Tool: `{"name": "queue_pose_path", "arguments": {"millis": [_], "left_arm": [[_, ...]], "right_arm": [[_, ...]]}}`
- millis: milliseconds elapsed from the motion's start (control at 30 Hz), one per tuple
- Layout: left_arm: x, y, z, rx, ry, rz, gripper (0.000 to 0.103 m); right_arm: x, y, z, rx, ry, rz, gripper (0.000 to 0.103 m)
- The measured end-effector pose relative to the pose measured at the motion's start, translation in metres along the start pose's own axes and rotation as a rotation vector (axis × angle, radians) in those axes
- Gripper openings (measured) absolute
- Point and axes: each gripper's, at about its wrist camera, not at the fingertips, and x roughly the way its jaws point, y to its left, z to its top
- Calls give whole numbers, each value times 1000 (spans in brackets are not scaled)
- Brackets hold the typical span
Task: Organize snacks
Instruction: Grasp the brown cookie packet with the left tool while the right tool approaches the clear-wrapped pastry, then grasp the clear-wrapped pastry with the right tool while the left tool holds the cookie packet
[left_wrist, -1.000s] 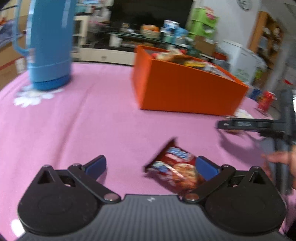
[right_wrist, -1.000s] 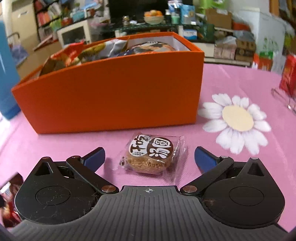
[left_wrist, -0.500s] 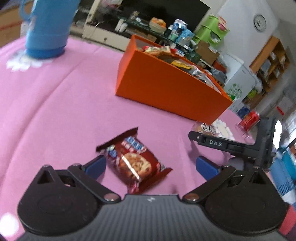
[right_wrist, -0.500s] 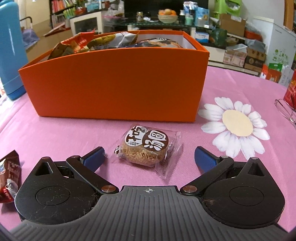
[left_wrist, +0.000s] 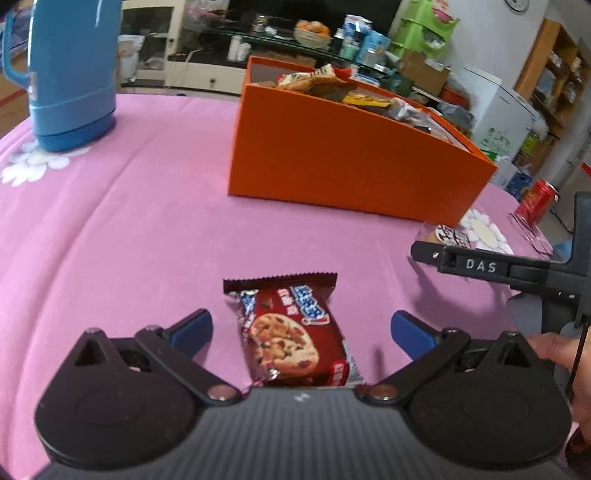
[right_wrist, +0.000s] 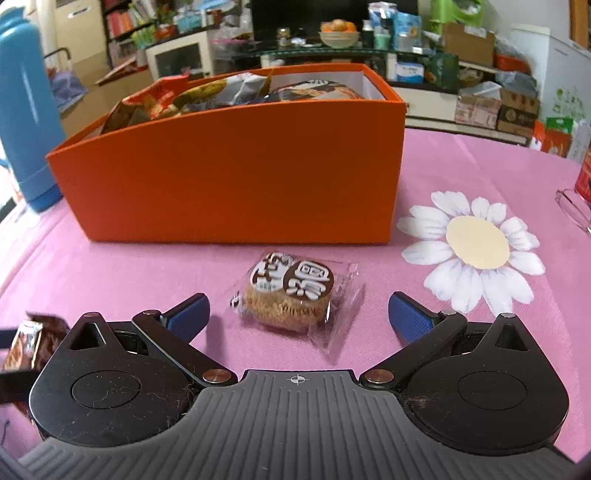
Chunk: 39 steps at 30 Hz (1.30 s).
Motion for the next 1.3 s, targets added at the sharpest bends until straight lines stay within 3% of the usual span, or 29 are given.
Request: {"name": "queue_pose_path", "arguments": {"millis": [100, 133, 167, 200, 233, 267, 300, 400, 633, 667, 700, 733, 867, 933, 967, 1000, 1033, 1100, 1167, 1300], "left_arm": [[3, -11, -5, 36, -8, 79, 102], [4, -15, -8, 66, -9, 109, 99], [4, -19, -12, 117, -10, 138, 89], [3, -24, -17, 181, -12, 171, 81], [-2, -24, -19, 209, -20, 149, 73], [-6, -21, -20, 211, -14, 113, 53], [-10, -19, -19, 217, -5, 98, 48], [-20, -10, -22, 202, 16, 66, 48], [-44, -15, -49, 242, 24, 81, 48], [-44, -17, -52, 257, 22, 92, 55], [-42, -19, -52, 262, 24, 105, 74], [-41, -19, -51, 258, 28, 112, 79], [-33, -20, -48, 252, 19, 129, 79], [-32, -20, -50, 241, 9, 130, 79], [-33, -20, -51, 242, 4, 128, 74], [-35, -20, -51, 239, -2, 114, 53], [-38, -20, -49, 237, -2, 106, 46], [-42, -14, -43, 201, 14, 65, 47], [-48, -9, -36, 162, 7, 26, 47], [-65, -8, -13, 133, -62, -3, 47]], "right_arm": [[6, 6, 3, -17, 5, -22, 93], [8, 8, 3, -31, 4, -29, 93], [8, 10, 1, -51, 0, -36, 91], [6, 12, -2, -76, -13, -39, 81], [1, 12, -6, -90, -33, -20, 74], [-5, 12, -9, -104, -38, -10, 60], [-11, 10, -12, -112, -37, -1, 47], [-32, 6, -24, -127, -14, 22, 39], [-84, 1, -66, -137, 4, 53, 38], [-90, 0, -71, -137, 3, 51, 39], [-92, 0, -74, -131, 0, 51, 43], [-93, -1, -76, -123, -2, 53, 48], [-87, -7, -66, -48, 12, 77, 72], [-82, -12, -63, -10, 11, 88, 75], [-80, -10, -63, -23, 5, 78, 73], [-80, -8, -64, -55, 2, 59, 66], [-81, -3, -66, -93, 2, 37, 62], [-87, 0, -69, -129, 1, 23, 37], [-98, -2, -67, -98, 6, 67, 35], [-129, -1, -48, -97, -77, 85, 35]]}}
